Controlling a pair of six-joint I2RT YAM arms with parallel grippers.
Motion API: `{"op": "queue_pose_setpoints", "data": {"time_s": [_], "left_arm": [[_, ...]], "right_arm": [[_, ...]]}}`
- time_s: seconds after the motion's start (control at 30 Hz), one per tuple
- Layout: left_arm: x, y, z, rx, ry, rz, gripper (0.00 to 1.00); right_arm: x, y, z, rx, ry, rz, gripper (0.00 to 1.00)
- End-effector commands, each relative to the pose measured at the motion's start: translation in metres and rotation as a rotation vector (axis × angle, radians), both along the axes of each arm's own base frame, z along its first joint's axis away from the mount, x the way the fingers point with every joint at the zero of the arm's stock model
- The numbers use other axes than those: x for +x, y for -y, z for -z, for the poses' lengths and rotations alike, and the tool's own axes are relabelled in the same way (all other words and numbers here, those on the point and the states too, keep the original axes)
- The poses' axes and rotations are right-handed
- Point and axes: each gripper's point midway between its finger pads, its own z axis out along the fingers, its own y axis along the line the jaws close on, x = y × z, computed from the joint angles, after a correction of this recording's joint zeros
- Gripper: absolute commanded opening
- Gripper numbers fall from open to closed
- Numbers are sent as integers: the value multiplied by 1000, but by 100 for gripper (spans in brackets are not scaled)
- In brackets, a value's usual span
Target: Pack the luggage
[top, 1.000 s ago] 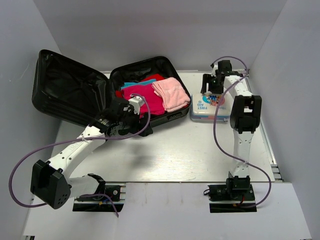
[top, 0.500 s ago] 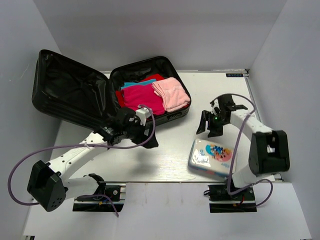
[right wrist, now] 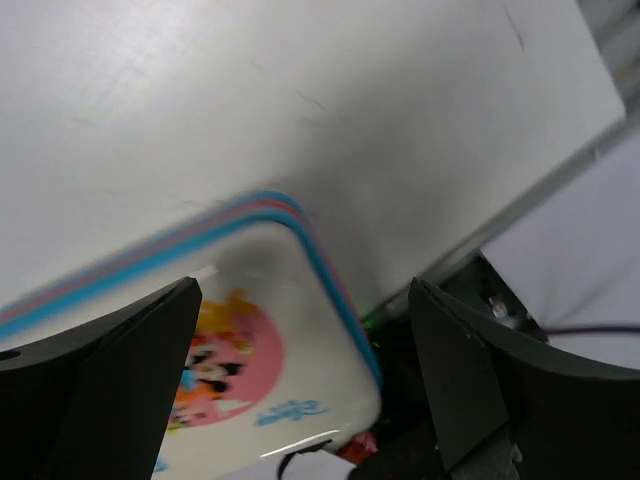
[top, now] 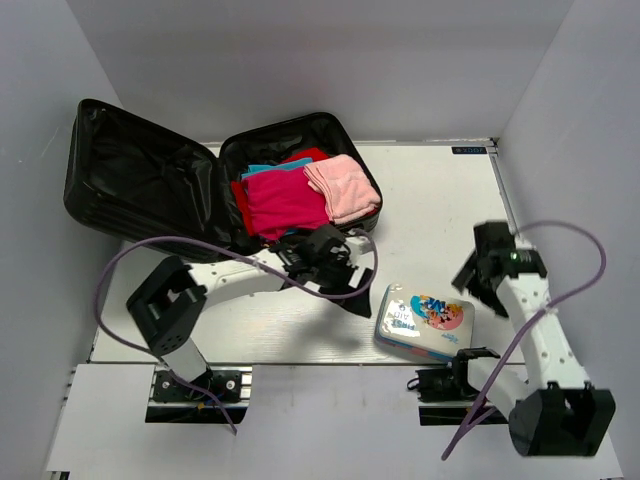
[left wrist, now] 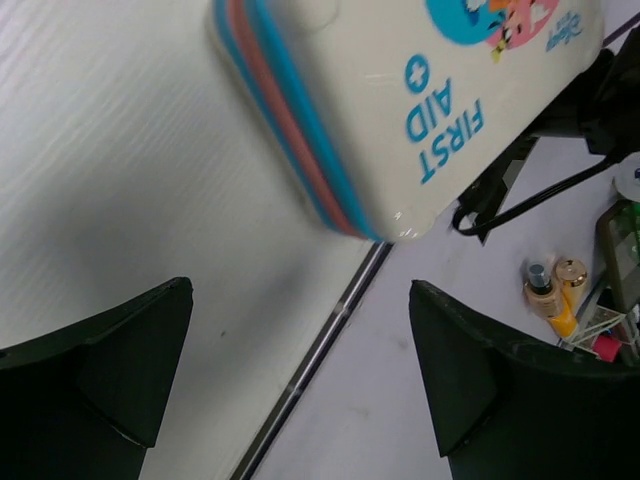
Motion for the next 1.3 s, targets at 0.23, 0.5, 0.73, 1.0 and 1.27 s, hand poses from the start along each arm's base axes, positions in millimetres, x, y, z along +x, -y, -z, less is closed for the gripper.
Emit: {"op": "queue_pose_setpoints", "data": {"time_s": [0.23, 0.5, 0.73, 1.0, 1.27], "left_arm": [[-4, 71, -24, -196, -55, 38, 100], [10, 80, -2, -135, -73, 16, 100], [3, 39, 16, -62, -77, -31, 100], [-5, -27, 38, 57, -27, -205, 100], [-1, -82, 51, 161, 36, -404, 100]], "right_arm": [[-16, -28, 74, 245, 115, 64, 90], [8, -121, 51, 740, 190, -352, 88], [23, -152, 2, 877, 292, -532, 86], [25, -207, 2, 974, 225, -732, 85], [50, -199, 14, 727, 128, -809, 90]]}}
